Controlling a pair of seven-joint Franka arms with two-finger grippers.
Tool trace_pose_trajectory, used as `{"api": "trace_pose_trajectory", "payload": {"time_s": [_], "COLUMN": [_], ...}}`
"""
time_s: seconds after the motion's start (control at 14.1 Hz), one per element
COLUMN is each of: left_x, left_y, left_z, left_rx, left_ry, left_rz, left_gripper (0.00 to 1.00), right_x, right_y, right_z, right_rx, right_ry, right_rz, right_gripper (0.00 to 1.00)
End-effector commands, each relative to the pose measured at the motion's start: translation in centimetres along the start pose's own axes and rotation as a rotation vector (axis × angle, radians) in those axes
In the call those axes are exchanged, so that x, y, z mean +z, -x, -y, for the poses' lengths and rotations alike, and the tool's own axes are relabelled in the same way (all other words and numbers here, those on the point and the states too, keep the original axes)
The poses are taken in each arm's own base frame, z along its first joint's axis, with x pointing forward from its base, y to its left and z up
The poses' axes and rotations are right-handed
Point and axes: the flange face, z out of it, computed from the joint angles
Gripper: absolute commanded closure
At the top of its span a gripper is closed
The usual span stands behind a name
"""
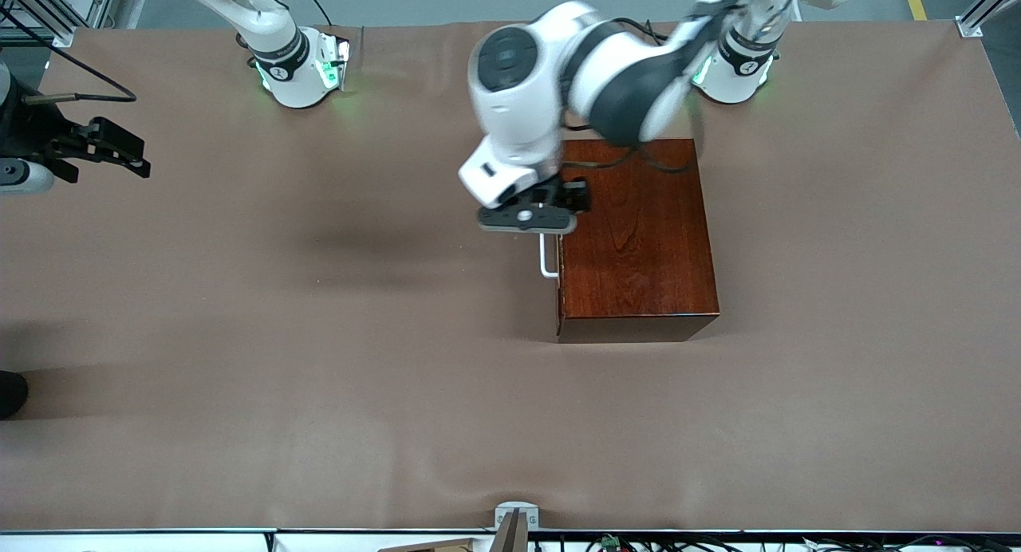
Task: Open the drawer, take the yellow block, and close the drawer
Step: 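Reach the left gripper to the white drawer handle of the cabinet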
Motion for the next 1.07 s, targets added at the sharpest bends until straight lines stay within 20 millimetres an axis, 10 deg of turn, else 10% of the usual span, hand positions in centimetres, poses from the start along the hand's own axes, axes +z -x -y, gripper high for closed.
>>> {"api": "trace_pose_trajectory", "payload": {"time_s": [0.0, 1.0], "left_x": [2.7, 12.8], "left_y": [0.3, 2.4], "left_z": [-4.1, -6.9], "left_rx": [-0.022, 0.004], "left_ry": [-0.062, -0.189], "left_rz": [-0.066, 0.082], "left_gripper": [0.00, 0.00], "right_x": [-0.2, 0.8], "right_y": [0.3, -0.9], "right_z": [-0.5, -1.5], "right_rx": [0.005, 0.012], "right_ry": [0.000, 0.000], "right_rz": [-0.006, 0.007], "right_gripper": [0.00, 0.00]}}
